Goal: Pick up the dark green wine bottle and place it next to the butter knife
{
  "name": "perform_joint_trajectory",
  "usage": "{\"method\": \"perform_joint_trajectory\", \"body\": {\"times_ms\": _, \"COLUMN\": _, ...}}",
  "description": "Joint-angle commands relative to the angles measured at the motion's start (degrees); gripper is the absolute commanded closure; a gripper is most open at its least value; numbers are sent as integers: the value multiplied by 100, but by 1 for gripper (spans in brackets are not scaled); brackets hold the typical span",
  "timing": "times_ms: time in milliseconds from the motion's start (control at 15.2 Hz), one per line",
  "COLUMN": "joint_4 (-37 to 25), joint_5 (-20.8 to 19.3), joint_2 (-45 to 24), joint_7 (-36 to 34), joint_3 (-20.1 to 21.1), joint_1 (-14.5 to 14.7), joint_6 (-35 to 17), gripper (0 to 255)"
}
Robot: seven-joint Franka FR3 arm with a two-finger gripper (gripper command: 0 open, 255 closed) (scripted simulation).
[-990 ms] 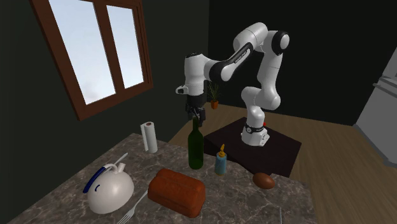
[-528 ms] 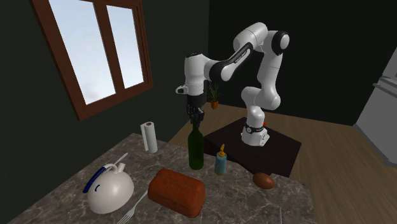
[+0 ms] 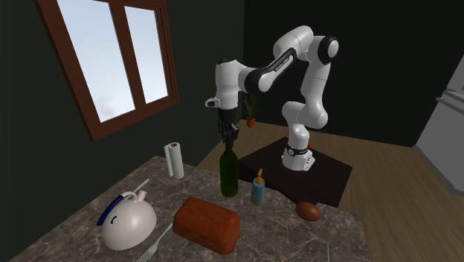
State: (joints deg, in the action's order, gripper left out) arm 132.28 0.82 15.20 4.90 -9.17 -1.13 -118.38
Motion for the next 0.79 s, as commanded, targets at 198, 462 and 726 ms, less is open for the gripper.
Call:
{"method": "perform_joint_trajectory", "body": {"times_ms": 198, "joint_4": -281, "joint_5": -17, "joint_2": 108, "joint_7": -31, "joint_3": 15, "joint_1": -1, "joint_6": 388, "gripper": 255}}
{"method": "perform_joint_trajectory", "body": {"times_ms": 462, "joint_4": -532, "joint_5": -26, "joint_2": 173, "joint_7": -52, "joint_3": 26, "joint_1": 0, "joint_6": 701, "gripper": 255}}
{"method": "perform_joint_trajectory", "body": {"times_ms": 726, "joint_4": -800, "joint_5": -31, "joint_2": 216, "joint_7": -69, "joint_3": 36, "joint_1": 2, "joint_6": 1013, "gripper": 255}}
